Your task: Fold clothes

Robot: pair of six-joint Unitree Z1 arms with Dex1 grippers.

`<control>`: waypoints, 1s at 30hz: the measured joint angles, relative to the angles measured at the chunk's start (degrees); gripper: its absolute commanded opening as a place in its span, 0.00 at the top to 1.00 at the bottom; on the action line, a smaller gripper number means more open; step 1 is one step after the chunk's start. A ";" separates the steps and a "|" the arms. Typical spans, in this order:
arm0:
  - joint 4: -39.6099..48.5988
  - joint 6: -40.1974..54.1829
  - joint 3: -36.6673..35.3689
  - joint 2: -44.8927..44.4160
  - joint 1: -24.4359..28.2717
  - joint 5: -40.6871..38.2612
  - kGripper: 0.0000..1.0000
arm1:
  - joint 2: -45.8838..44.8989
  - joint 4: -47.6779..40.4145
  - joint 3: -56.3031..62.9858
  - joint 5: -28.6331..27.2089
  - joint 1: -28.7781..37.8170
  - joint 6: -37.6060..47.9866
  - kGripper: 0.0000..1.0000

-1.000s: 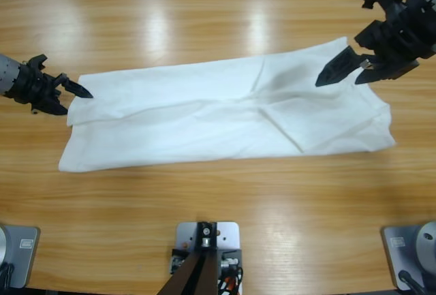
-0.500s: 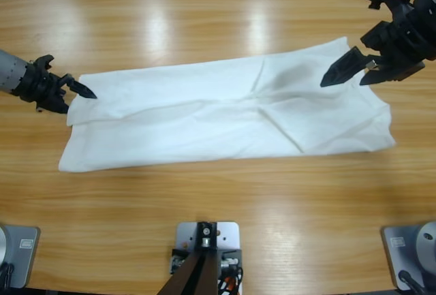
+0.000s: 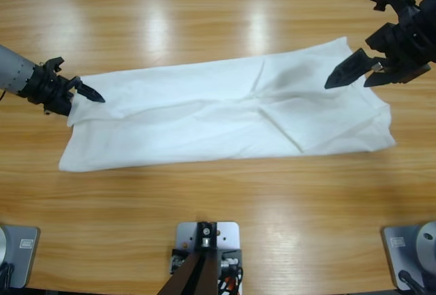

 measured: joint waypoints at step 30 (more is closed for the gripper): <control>0.84 -0.80 1.52 -0.97 -2.28 0.35 1.00 | -4.76 -0.78 3.59 0.05 -2.37 -0.06 0.00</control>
